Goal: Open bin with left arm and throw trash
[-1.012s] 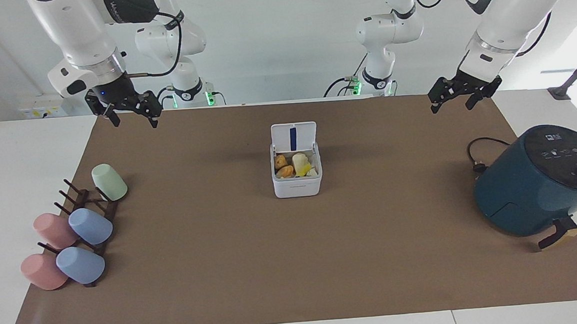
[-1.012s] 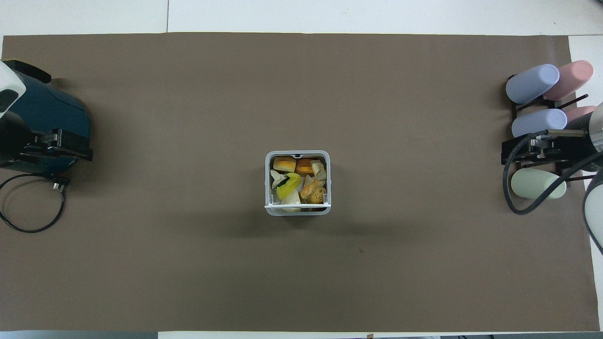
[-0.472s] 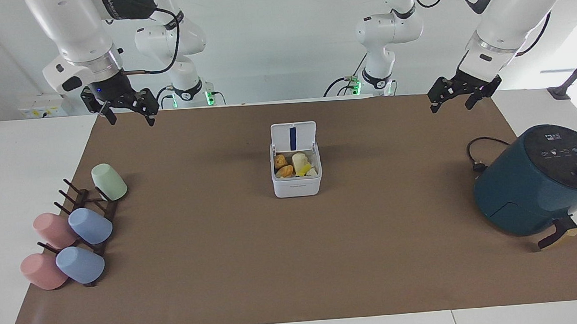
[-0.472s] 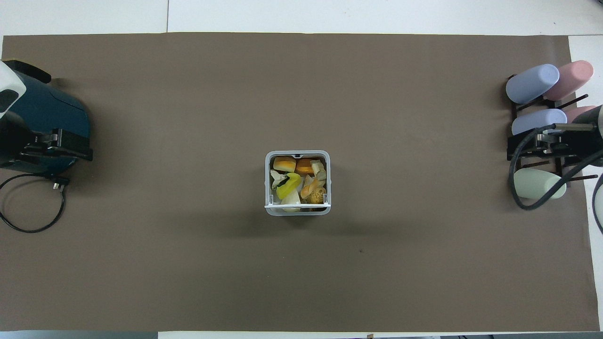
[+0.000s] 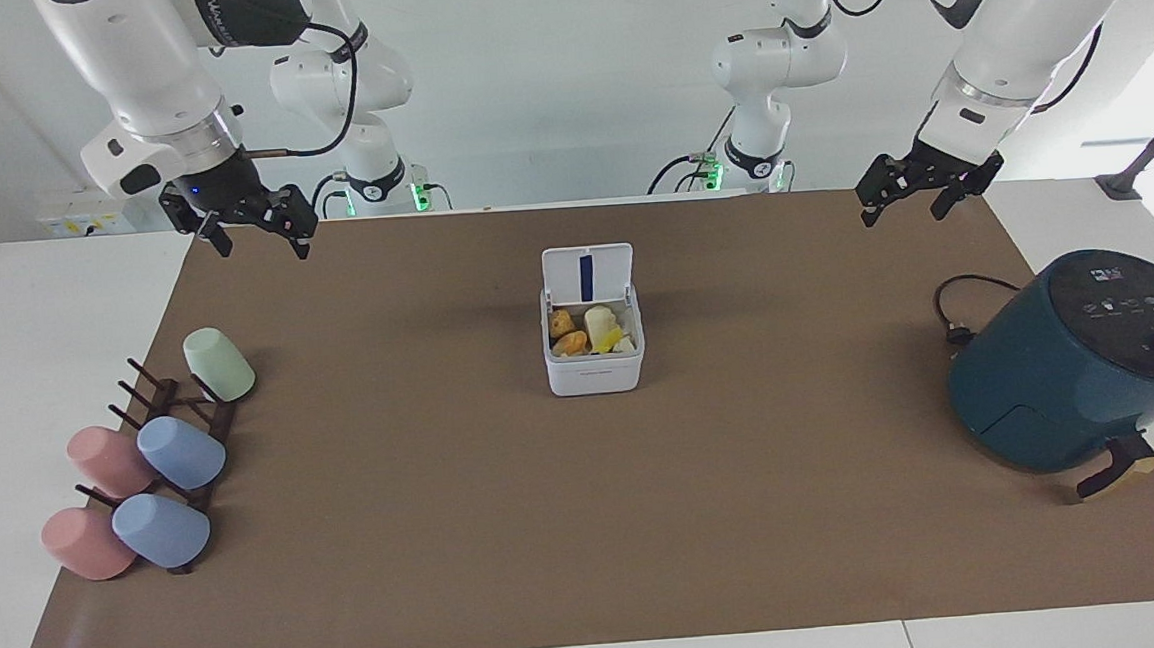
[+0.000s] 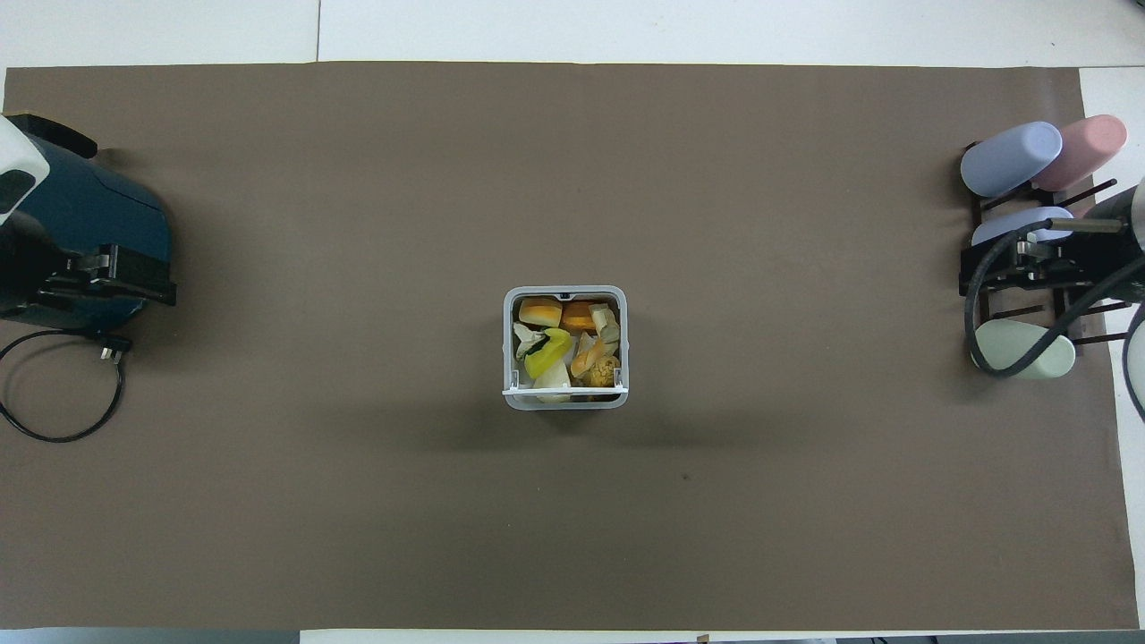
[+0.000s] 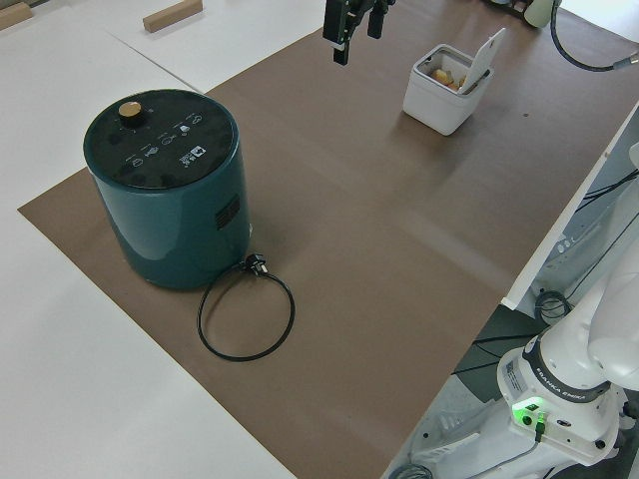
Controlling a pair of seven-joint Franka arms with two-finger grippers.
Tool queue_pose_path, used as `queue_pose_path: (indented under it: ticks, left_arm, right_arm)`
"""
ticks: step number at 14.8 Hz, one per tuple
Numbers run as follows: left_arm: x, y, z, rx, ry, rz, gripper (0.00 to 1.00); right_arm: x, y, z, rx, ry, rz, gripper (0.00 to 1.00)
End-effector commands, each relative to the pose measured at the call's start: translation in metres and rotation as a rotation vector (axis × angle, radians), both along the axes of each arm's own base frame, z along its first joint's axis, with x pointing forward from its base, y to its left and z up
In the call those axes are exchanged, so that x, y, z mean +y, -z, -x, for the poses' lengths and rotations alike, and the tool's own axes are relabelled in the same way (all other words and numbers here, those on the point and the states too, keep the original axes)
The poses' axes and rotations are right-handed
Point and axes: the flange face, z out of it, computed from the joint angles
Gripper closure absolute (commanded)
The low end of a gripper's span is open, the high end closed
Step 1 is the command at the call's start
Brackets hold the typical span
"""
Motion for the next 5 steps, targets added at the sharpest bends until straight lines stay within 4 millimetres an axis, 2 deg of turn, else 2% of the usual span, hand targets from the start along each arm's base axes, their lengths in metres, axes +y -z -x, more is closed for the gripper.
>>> queue_pose_path:
  ticks: [1, 5]
  left_arm:
    - [-0.0005, -0.0019, 0.0039, 0.007, -0.004, -0.01, 0.0]
    - [-0.0005, -0.0019, 0.0039, 0.007, -0.004, -0.01, 0.0]
  right_arm:
    - [-0.0017, -0.0027, 0.0006, 0.012, 0.028, -0.024, 0.0]
    - [0.0001, 0.002, 0.0023, 0.019, 0.025, -0.039, 0.0]
